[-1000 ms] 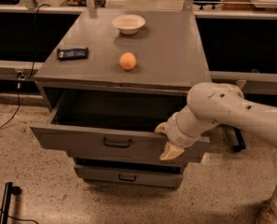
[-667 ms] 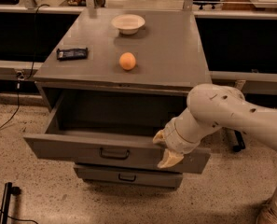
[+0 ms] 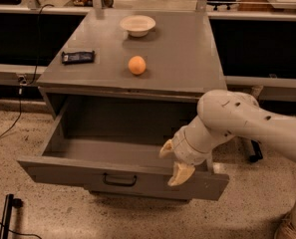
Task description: Open top drawer
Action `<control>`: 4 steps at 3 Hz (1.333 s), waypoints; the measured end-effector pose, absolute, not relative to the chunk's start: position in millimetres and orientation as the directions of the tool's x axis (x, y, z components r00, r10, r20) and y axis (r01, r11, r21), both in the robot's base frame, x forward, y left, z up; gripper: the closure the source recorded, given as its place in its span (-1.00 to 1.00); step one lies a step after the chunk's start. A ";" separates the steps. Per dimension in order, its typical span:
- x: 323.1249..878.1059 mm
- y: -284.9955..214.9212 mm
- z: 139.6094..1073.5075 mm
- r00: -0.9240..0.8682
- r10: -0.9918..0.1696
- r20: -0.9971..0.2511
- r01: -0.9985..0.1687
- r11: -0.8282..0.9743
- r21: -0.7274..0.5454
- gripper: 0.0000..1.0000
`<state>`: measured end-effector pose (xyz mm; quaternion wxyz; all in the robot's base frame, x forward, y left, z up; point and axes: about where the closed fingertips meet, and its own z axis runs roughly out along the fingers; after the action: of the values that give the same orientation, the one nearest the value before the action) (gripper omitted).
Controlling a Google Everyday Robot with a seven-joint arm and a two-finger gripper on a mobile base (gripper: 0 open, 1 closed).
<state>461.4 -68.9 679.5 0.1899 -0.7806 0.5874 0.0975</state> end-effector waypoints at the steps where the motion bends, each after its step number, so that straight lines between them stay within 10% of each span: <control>1: 460.8 -68.5 679.3 0.292 -0.880 -0.375 -0.954 -0.239 -0.181 -1.00; 4: 487.9 -49.1 739.5 0.325 -0.885 -0.333 -0.946 -0.300 -0.125 -0.72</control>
Offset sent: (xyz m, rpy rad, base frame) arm -0.0025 0.0224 0.0495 -0.1133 -0.0229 0.0952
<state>487.9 -49.1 739.5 0.1503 -0.7998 0.5723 0.1004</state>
